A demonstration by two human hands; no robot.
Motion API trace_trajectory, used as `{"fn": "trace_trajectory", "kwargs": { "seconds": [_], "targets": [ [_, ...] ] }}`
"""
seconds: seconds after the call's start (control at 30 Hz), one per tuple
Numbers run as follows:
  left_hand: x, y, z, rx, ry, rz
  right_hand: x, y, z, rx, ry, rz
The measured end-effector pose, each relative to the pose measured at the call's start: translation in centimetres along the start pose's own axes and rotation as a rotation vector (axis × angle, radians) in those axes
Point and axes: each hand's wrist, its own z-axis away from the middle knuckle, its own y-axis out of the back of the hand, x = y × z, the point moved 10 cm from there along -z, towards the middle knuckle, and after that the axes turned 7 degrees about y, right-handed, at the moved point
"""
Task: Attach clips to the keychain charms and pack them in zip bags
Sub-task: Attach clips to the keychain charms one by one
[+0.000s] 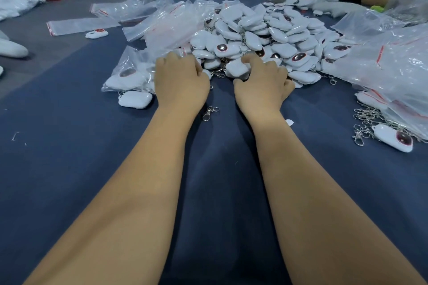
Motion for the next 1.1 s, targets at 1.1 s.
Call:
{"fn": "trace_trajectory", "kwargs": {
  "seconds": [1.1],
  "targets": [
    [0.5,-4.2,0.8,-0.425,0.365,1.289,-3.1,-3.5,0.8,-0.293,-0.174,-1.234]
  ]
}}
